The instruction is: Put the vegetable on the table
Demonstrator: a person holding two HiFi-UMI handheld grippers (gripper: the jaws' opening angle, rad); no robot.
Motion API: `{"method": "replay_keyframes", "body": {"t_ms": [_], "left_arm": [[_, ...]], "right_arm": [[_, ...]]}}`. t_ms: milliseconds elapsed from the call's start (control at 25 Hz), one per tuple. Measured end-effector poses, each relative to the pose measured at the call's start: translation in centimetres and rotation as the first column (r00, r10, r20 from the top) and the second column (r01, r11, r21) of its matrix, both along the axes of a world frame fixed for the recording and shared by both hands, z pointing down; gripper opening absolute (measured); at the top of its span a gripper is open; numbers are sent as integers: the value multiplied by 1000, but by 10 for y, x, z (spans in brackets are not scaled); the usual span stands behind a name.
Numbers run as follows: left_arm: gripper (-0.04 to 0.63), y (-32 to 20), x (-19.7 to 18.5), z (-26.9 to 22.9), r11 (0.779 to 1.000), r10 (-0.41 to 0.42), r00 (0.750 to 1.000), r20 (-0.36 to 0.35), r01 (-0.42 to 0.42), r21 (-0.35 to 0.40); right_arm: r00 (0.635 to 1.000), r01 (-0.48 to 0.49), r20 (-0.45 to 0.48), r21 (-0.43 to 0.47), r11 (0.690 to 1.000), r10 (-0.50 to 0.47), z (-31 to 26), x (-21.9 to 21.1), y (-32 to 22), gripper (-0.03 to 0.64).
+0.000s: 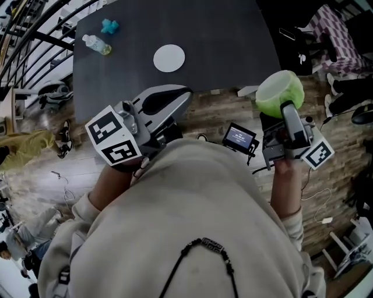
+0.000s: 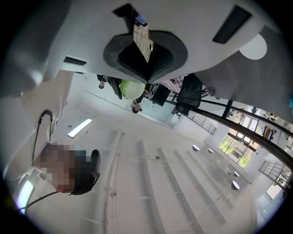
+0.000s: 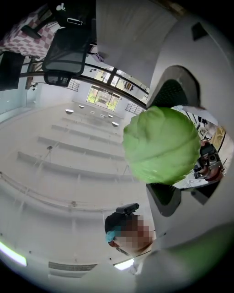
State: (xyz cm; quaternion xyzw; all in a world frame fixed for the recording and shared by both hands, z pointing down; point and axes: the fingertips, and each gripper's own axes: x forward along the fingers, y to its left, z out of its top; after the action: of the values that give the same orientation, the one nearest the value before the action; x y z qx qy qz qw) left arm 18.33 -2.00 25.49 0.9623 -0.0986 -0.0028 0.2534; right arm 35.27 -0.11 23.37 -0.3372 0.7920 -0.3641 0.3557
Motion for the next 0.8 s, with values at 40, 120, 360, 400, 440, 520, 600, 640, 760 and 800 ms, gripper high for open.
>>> {"method": "replay_keyframes", "body": {"t_ms": [40,120,360,400,440,520,600,640,760,800], "left_arm": [[6,-7,0,-1,1000,12,1000,-7,-12,6],[6,-23,-3,-3,999,37,999,-21,-36,15],[6,-69,-36,-4,991,113,993,-42,-109,75],[6,-80,-44,-4,992,108,993,-50,-104,72],[6,-93,-52,-5,994,98,993,-61,-94,61],[6,-120,-67,-6,997,70,994,-82,-68,29],[6,-142,-80,-7,999,49,994,-98,-48,6],[6,-150,-87,-8,999,45,994,-103,-45,3],[6,-171,-110,-8,999,47,992,-117,-46,10],[6,-176,-118,-8,999,49,991,-123,-48,11]], "right_arm": [[1000,-12,-4,1,1000,12,-1,-1,-5,486],[999,-30,-13,6,1000,30,-5,-6,-16,486],[995,-75,-60,36,997,77,-20,-34,-65,486],[995,-80,-64,42,996,82,-25,-39,-74,486],[994,-82,-71,48,995,86,-31,-45,-83,486],[992,-84,-94,53,995,89,-41,-57,-101,486],[989,-86,-115,53,995,92,-49,-69,-118,486],[988,-87,-124,53,995,93,-51,-76,-125,486],[984,-90,-146,54,994,97,-54,-99,-147,486],[984,-92,-148,52,994,99,-55,-107,-153,486]]}}
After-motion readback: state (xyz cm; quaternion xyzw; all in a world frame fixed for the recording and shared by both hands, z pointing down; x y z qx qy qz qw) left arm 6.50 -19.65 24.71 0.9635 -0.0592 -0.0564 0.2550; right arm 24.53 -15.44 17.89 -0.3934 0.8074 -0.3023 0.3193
